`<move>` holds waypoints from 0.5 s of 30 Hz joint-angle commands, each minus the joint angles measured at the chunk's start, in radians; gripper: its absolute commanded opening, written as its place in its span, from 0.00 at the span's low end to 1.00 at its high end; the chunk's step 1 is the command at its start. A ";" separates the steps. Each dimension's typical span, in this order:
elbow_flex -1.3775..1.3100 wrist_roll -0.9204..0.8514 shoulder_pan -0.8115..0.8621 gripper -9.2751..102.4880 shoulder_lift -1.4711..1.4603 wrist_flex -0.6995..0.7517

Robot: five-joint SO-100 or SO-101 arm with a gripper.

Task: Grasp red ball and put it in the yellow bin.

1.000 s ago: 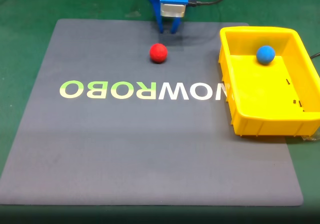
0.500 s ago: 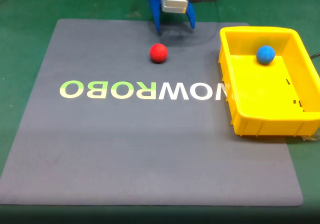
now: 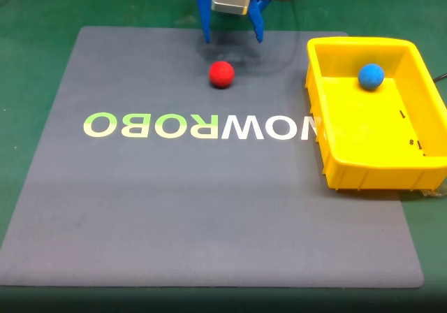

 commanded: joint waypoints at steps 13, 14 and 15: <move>-0.290 0.005 0.034 0.46 -0.466 -0.193; -0.304 0.005 0.034 0.46 -0.492 -0.204; -0.318 0.006 0.034 0.46 -0.518 -0.216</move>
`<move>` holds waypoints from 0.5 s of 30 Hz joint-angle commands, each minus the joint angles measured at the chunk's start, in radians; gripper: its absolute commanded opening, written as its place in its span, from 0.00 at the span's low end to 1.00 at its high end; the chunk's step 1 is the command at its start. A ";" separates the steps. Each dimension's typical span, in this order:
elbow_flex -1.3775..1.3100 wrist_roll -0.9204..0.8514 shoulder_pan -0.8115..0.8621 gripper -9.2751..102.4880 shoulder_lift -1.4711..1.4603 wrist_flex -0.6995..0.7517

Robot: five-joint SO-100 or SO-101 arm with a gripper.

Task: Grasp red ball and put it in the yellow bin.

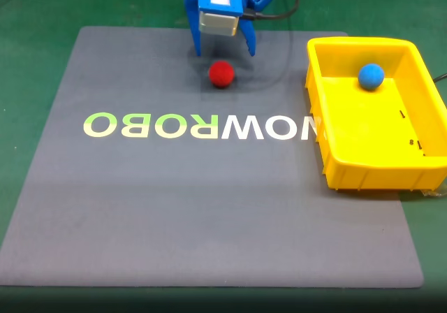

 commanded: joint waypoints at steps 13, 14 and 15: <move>-0.258 0.043 -0.015 0.45 -0.313 -0.097; -0.265 0.046 -0.018 0.45 -0.324 -0.100; -0.272 0.048 -0.023 0.45 -0.333 -0.101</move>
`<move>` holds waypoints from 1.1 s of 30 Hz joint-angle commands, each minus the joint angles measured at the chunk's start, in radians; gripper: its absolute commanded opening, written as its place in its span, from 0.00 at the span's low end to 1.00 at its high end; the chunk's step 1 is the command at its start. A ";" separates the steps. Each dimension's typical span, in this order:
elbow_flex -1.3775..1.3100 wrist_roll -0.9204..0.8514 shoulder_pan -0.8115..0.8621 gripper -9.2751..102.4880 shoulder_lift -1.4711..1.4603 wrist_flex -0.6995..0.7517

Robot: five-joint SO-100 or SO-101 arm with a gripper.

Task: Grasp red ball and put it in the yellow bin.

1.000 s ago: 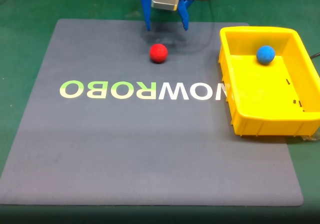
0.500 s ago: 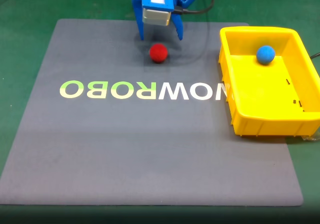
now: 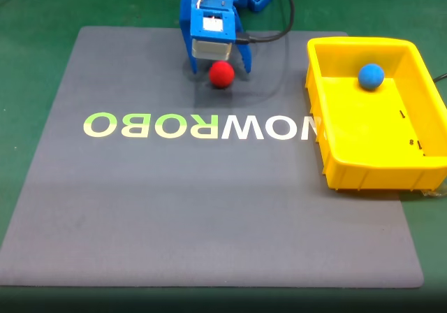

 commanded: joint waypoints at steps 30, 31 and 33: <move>-0.133 0.011 -0.054 0.21 -0.115 -0.017; -0.133 0.011 -0.054 0.18 -0.121 -0.017; -0.132 0.009 -0.054 0.10 -0.135 -0.026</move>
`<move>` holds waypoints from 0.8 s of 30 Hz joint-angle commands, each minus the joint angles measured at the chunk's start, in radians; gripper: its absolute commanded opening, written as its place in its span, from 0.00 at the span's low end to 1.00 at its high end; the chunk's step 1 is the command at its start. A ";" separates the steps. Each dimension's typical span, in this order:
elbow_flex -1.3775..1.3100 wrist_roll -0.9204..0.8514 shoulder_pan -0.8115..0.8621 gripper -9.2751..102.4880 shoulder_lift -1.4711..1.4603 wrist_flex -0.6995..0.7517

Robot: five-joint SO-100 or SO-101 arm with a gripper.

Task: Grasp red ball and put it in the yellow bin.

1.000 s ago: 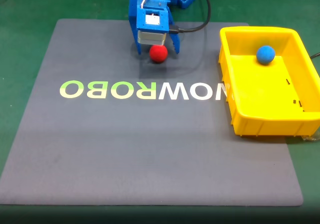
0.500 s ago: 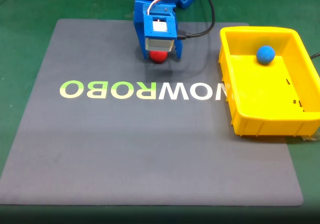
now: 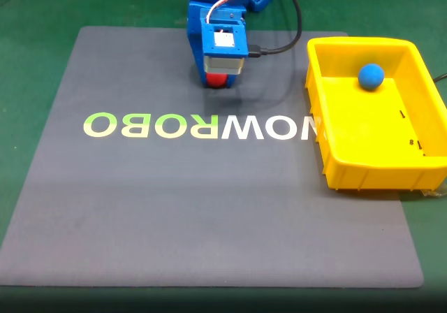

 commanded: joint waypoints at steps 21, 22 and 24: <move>-0.060 0.014 0.002 0.08 0.163 -0.017; -0.061 0.017 0.000 0.08 0.190 -0.017; -0.064 0.023 -0.011 0.08 0.247 -0.017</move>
